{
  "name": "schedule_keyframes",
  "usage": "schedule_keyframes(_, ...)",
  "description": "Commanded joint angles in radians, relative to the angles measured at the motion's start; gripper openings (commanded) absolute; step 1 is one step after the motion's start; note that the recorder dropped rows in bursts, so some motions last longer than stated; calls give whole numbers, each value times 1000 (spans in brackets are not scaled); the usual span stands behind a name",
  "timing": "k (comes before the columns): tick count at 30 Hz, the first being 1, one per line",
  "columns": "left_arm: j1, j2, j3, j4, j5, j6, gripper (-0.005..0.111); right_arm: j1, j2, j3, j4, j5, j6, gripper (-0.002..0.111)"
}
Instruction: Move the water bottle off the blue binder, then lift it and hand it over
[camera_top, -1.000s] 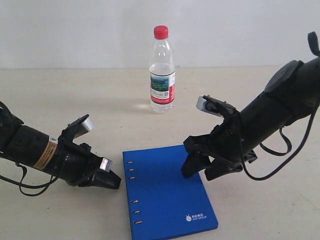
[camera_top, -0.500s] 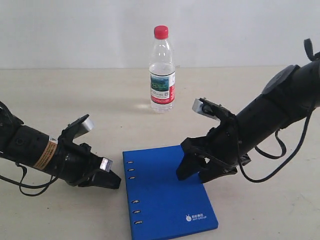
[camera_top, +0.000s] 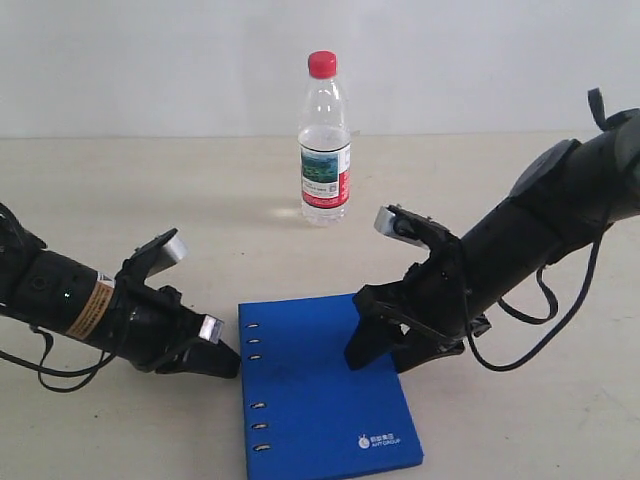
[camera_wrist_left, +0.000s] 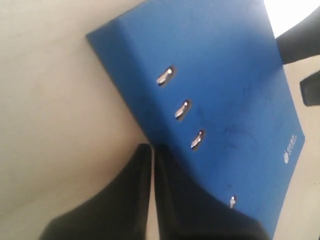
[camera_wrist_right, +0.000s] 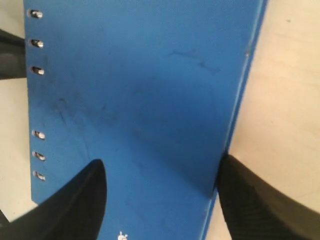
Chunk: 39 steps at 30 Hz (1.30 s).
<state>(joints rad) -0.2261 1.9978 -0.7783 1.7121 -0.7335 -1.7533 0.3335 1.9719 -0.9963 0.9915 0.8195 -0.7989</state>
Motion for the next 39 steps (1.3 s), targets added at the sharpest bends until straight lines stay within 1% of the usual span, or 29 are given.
schedule_keyframes(1,-5,7,-2,12,28,-1,5,14,-7,-16,29,73,-28,58)
schedule_keyframes(6,-5,7,-2,12,29,-1,5,14,-60,-57,59,172,-50,58)
schedule_keyframes(12,-5,7,-2,12,29,-1,5,14,-105,-56,85,166,-70,58)
schedule_keyframes(17,-5,7,-2,8,29,4,5,16,-105,-37,158,152,-122,58)
schedule_keyframes(20,-5,7,-2,6,29,4,5,16,-101,-36,154,129,-102,56)
schedule_keyframes(22,-5,7,-2,6,29,4,5,16,-88,-26,149,100,-93,49)
schedule_keyframes(27,-5,7,-2,-1,29,6,5,16,-23,19,188,36,-135,22)
schedule_keyframes(30,-5,7,-2,-6,29,11,5,16,7,19,238,84,-215,6)
schedule_keyframes(32,-5,7,-2,-7,27,13,5,16,9,19,304,133,-282,0)
schedule_keyframes(34,-5,7,-2,-11,29,20,5,16,9,19,380,191,-338,5)
schedule_keyframes(36,-5,7,-2,-13,29,19,5,16,9,19,416,221,-362,19)
schedule_keyframes(38,-5,7,-2,-13,29,19,5,16,9,19,408,207,-362,35)
schedule_keyframes(39,-5,7,-2,-14,25,19,5,16,9,19,399,190,-357,40)
